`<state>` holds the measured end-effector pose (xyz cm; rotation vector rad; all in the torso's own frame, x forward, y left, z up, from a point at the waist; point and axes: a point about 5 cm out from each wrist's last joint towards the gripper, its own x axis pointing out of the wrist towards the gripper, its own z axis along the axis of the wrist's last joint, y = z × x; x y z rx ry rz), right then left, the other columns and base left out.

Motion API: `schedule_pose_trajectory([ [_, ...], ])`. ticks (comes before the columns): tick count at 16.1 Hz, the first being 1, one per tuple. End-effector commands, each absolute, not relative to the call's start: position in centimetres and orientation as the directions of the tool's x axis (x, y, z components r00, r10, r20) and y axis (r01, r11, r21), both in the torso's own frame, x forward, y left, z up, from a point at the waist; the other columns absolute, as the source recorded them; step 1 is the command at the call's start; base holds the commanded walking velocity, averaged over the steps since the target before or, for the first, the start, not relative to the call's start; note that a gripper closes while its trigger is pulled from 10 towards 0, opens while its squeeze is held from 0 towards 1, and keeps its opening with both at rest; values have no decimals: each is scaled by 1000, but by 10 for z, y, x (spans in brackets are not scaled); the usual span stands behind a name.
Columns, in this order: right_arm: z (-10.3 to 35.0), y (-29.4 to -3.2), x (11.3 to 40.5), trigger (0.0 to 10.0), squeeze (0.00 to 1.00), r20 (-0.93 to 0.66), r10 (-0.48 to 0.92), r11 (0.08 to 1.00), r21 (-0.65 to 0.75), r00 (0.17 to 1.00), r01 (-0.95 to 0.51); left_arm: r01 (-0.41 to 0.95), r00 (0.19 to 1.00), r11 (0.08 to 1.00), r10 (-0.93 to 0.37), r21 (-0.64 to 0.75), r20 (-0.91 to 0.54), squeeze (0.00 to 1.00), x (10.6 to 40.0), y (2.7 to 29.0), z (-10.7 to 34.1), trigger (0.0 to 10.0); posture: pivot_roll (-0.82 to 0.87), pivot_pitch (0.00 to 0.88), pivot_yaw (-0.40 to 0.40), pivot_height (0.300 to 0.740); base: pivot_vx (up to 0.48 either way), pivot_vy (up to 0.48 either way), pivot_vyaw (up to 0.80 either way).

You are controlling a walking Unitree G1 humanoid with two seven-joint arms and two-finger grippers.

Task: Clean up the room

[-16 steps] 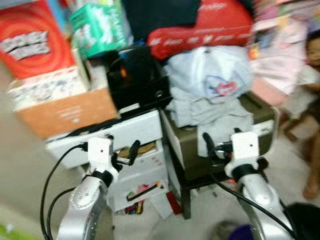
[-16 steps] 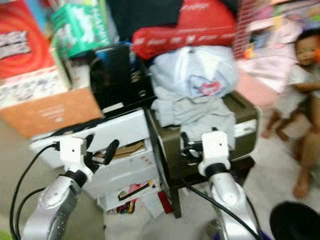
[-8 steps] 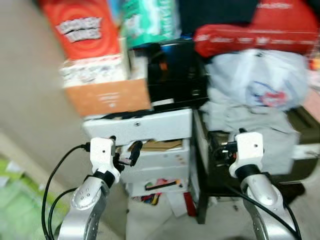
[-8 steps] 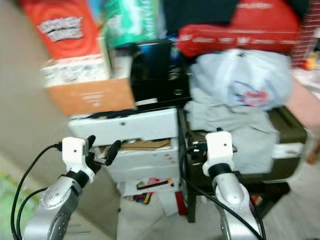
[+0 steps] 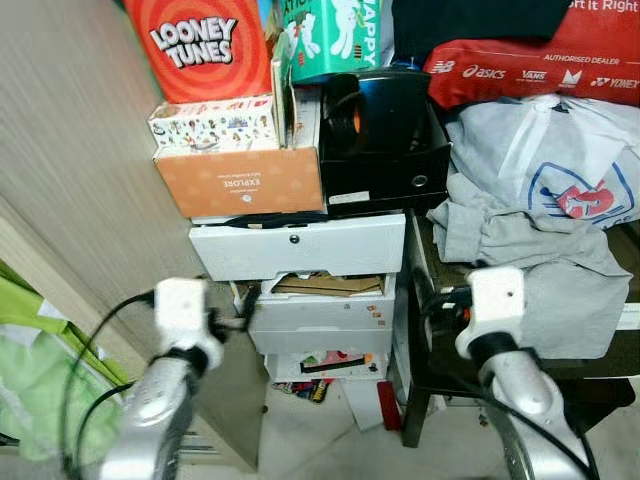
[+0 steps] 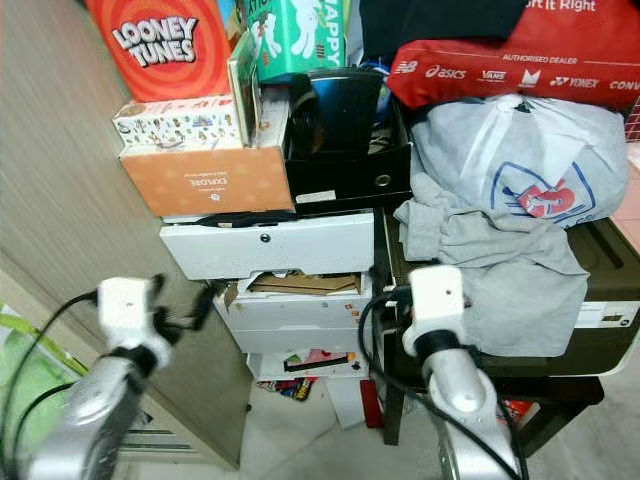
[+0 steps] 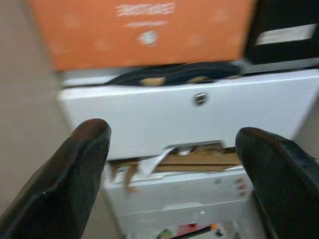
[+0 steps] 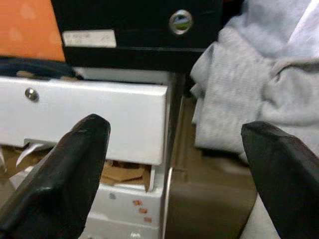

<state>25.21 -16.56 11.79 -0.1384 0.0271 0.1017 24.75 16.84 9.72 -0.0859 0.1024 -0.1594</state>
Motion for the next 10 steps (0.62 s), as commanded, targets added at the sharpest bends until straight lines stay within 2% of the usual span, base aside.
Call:
schedule_pose_trajectory([
  [1, 124, -164, 253, 10000, 0, -15, 112, 984, -137, 994, -113, 141, 985, 986, -149, -88, -84, 0, 249, 172, 102, 10000, -248, 19, 96, 740, 0, 0, 0],
  [9, 126, -160, 255, 10000, 0, -6, 135, 980, -149, 991, -135, 170, 981, 981, -177, -89, -76, 0, 253, 164, 103, 10000, -252, 13, 94, 740, 0, 0, 0],
  [10, 126, -160, 255, 10000, 0, -5, 136, 979, -149, 991, -136, 171, 981, 981, -178, -87, -77, 0, 253, 164, 103, 10000, -251, 11, 93, 740, 0, 0, 456],
])
